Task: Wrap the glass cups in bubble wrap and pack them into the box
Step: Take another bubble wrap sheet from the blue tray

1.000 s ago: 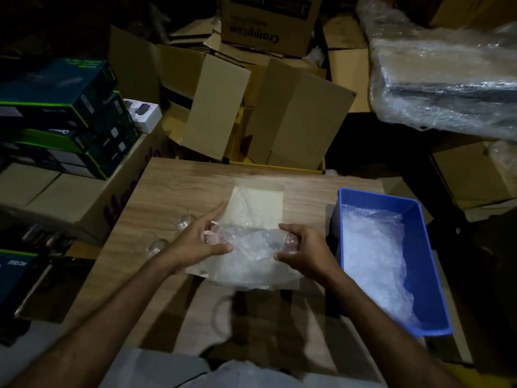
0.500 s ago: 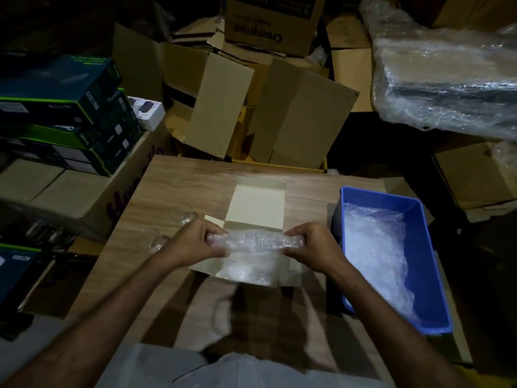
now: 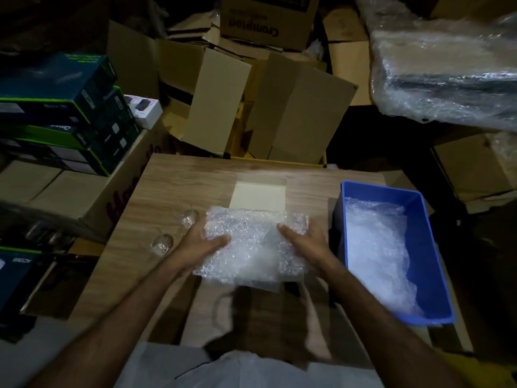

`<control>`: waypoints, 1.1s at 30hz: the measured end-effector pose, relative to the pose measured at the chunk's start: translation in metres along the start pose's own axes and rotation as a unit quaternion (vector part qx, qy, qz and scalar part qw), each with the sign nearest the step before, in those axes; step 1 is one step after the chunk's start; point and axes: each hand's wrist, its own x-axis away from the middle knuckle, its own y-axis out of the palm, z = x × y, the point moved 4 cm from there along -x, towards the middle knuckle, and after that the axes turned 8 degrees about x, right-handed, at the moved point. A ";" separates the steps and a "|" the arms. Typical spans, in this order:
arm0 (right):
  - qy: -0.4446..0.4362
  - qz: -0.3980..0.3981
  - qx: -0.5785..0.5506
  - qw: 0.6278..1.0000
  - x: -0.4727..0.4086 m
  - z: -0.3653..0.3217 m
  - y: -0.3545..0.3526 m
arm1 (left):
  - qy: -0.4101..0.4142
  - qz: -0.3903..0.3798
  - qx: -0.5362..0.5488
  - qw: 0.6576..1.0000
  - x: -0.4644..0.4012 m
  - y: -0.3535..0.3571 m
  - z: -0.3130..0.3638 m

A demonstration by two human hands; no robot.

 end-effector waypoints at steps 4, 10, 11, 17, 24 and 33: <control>-0.056 0.017 0.086 0.995 -0.001 0.022 0.012 | 0.043 0.077 -0.078 0.993 -0.018 -0.002 -0.020; -0.199 0.054 0.339 0.918 -0.004 0.031 0.035 | 0.079 0.059 -0.226 0.969 -0.036 0.014 -0.024; -0.208 0.049 0.371 0.904 -0.007 0.033 0.039 | 0.054 0.040 -0.236 0.969 -0.040 0.015 -0.030; -0.234 0.067 0.491 0.836 -0.020 0.021 0.044 | 0.017 -0.053 -0.433 0.900 -0.042 0.042 -0.045; -0.201 0.021 0.554 0.808 -0.026 0.038 0.056 | 0.072 0.021 -0.624 0.778 -0.044 0.050 -0.047; -0.253 0.099 0.682 0.679 -0.010 0.033 0.074 | 0.177 -0.027 -0.553 0.814 -0.031 0.061 -0.021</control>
